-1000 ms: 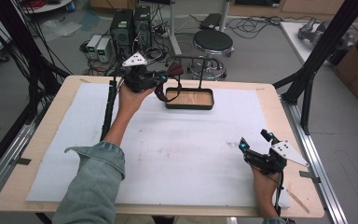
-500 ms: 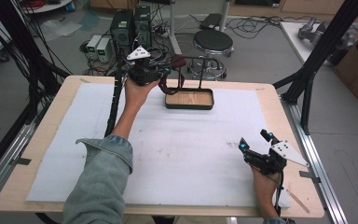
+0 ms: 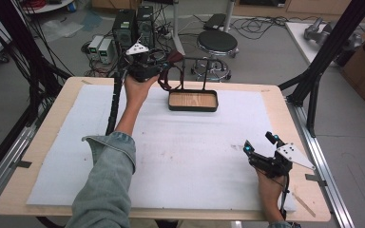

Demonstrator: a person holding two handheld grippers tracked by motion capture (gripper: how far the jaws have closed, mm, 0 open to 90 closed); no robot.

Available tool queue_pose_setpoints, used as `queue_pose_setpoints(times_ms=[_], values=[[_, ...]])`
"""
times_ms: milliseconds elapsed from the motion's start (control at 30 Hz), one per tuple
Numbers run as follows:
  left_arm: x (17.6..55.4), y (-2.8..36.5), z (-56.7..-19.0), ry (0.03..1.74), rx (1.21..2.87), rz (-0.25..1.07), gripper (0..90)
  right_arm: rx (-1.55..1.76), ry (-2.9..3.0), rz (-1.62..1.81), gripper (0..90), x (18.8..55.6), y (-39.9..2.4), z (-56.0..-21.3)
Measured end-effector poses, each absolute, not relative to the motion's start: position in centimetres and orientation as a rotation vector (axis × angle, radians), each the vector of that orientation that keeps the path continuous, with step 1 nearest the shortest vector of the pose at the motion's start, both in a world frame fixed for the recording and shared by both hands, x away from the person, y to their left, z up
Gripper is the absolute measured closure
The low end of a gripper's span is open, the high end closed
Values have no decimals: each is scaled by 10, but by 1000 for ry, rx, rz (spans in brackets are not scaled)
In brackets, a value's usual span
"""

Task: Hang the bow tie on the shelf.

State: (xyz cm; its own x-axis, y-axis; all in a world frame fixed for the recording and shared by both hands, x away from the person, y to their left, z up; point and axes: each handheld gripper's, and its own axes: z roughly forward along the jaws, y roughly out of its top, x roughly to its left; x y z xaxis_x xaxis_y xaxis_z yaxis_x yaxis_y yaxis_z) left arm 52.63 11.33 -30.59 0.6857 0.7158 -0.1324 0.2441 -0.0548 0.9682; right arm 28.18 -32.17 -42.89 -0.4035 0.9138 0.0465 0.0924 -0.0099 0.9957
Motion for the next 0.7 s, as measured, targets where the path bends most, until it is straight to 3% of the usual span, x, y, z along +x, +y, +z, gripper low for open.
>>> queue_pose_setpoints(times_ms=[700], values=[[536, 118, -328, 866, 1646, 503, 731, 1073, 1574, 1492, 110, 282, -322, -429]])
